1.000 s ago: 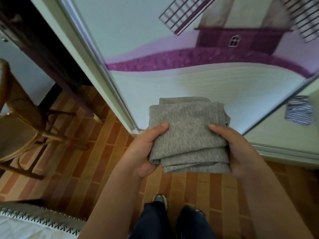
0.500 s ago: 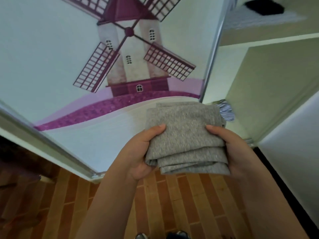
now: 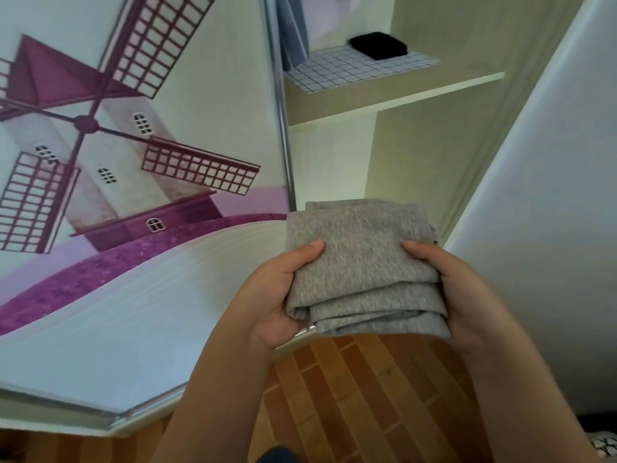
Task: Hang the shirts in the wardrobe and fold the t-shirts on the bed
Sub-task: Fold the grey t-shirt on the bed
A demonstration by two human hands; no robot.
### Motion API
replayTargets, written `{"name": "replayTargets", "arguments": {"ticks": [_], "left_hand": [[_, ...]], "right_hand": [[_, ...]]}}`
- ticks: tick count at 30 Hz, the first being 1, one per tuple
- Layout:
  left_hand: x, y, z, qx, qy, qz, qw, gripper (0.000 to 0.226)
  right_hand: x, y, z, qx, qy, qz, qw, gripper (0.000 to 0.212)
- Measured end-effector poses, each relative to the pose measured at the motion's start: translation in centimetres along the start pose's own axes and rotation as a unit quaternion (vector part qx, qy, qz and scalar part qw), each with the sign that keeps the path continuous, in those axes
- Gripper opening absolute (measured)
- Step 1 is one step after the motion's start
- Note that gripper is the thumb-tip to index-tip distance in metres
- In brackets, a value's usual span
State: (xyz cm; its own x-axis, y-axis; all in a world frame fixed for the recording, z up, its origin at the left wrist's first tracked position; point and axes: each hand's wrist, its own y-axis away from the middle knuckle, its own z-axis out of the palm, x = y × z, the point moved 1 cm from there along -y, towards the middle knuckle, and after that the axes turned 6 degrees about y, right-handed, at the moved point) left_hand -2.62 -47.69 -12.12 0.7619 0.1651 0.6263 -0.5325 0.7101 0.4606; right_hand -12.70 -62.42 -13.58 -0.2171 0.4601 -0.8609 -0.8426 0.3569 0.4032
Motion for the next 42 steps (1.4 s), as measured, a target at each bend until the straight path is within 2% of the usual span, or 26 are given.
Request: {"name": "replayTargets", "arguments": {"ticks": [4,9,18,26,35,40,42], "left_hand": [[-0.1,-2.5,2.0,-0.010,-0.011,-0.020,1.000,0.041],[0.6,-6.8,4.4,-0.030,-0.011,-0.034,0.999,0.038],[4.0,-19.3,9.6,-0.066,-0.030,-0.061,0.995,0.051],[8.7,-27.7,12.4,-0.088,-0.024,-0.055,0.994,0.051],[10.2,-34.7,15.4,-0.058,-0.004,-0.043,0.997,0.044],[11.9,-38.9,17.4,-0.025,0.006,0.003,1.000,0.041],[12.6,-40.9,18.6,-0.007,0.017,0.027,0.999,0.039]], "right_hand": [[-1.0,-0.8,-2.5,0.024,-0.020,-0.004,1.000,0.045],[-2.4,-3.7,-5.5,0.044,-0.043,0.004,0.998,0.059],[-9.4,-12.0,-11.2,0.089,-0.045,-0.014,0.995,0.057],[-15.7,-19.9,-13.3,0.077,-0.037,-0.018,0.996,0.058],[-19.5,-26.7,-16.8,0.044,-0.033,-0.002,0.998,0.054],[-23.1,-32.1,-18.7,0.035,-0.001,-0.011,0.999,0.041],[-24.7,-34.7,-19.9,0.015,0.017,-0.016,1.000,0.046]]}}
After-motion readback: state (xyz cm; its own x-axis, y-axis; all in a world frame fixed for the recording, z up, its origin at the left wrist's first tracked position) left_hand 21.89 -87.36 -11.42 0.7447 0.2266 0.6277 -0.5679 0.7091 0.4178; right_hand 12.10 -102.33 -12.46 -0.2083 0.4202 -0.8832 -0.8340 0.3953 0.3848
